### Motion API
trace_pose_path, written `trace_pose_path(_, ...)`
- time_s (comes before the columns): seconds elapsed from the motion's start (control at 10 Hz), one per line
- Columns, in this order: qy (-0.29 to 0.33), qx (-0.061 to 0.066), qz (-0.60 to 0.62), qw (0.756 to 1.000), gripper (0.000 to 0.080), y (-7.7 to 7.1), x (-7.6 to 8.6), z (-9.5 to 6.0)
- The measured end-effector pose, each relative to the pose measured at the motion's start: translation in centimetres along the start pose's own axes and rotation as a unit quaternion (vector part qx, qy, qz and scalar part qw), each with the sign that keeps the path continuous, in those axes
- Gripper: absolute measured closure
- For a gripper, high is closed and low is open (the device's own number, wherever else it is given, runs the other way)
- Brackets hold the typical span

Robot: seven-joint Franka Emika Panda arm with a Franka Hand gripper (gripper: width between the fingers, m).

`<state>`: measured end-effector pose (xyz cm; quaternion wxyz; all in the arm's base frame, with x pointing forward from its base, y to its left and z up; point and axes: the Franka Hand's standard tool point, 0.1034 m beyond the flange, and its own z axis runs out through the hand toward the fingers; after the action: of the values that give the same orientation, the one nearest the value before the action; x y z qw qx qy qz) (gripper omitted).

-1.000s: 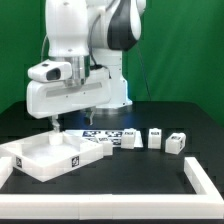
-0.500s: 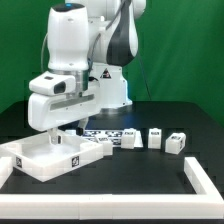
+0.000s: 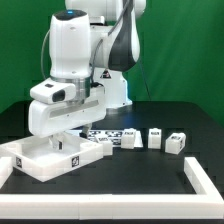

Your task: Assemble one leg

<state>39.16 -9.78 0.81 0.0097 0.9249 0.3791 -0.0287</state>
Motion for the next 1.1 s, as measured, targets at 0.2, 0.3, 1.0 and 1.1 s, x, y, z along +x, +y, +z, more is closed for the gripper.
trace_pose_path(0.2,0.0,0.0,0.0,1.0,0.0395,0.01,-0.03,0.01)
trace_pose_path(0.3,0.0,0.0,0.0,1.0,0.0395,0.0,-0.04,0.01)
trace_pose_path(1.0,-0.002,0.004,0.0,1.0,0.0748,-0.26,-0.13,0.12)
trace_pose_path(1.1,-0.001,0.003,-0.003,1.0,0.0748,-0.25,-0.36,-0.13)
